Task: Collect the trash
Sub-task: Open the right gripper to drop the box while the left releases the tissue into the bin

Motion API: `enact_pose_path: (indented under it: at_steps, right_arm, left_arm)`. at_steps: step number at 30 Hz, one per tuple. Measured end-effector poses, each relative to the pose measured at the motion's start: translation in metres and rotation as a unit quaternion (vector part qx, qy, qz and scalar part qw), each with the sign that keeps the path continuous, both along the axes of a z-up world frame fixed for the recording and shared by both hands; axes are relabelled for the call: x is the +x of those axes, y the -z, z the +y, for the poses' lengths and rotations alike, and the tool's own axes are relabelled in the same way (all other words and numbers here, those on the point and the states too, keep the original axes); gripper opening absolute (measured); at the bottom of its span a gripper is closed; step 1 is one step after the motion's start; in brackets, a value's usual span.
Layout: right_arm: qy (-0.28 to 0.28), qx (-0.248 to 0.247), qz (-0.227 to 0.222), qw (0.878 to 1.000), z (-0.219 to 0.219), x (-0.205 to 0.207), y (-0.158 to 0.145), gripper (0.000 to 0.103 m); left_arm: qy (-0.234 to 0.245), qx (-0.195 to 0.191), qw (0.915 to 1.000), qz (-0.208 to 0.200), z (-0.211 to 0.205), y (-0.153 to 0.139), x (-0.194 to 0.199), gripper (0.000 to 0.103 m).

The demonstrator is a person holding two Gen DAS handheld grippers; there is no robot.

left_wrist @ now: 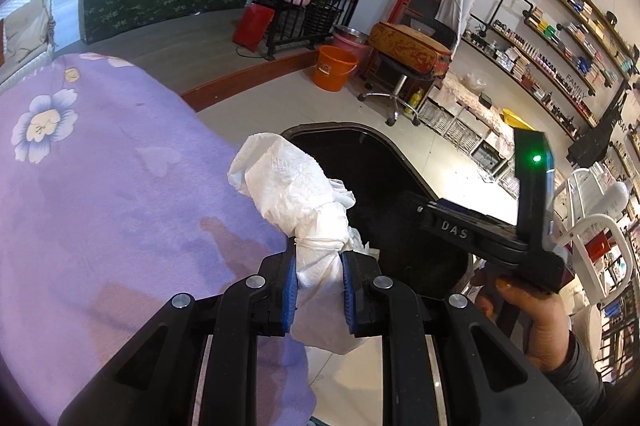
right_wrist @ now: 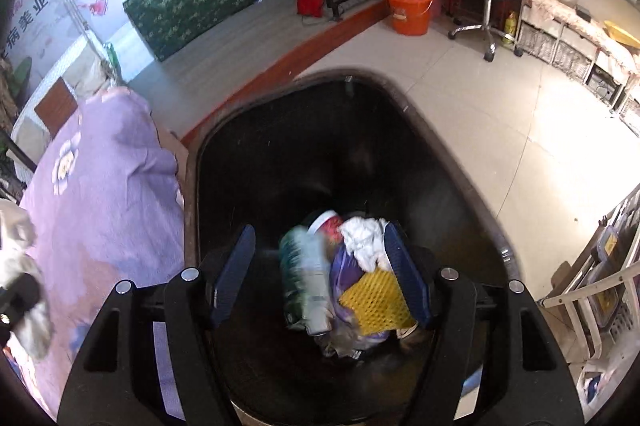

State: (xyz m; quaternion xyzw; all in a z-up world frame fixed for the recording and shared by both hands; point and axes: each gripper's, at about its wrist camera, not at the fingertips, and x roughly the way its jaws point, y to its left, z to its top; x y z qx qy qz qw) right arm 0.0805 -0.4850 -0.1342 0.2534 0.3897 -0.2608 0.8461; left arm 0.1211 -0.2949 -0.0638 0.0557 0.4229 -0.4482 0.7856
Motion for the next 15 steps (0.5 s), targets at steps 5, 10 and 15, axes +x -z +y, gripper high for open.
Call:
enact_pose_path:
  at_steps: [5,10,15]
  right_arm:
    - [0.019,-0.036,-0.021,0.999,-0.003,-0.012,-0.026,0.067]
    - [0.042,-0.061,-0.042,0.996,-0.012,-0.028,-0.044,0.076]
    - [0.051,-0.068,-0.044,0.995,-0.022,-0.038,-0.047,0.077]
  left_arm:
    - [0.029,0.003,0.9995,0.005,-0.026,0.000,-0.004,0.018]
    - [0.059,0.013,0.9982,0.005,-0.052,0.005,-0.013,0.018]
    - [0.074,0.031,0.9967,0.007,-0.074,0.014,-0.016,0.018]
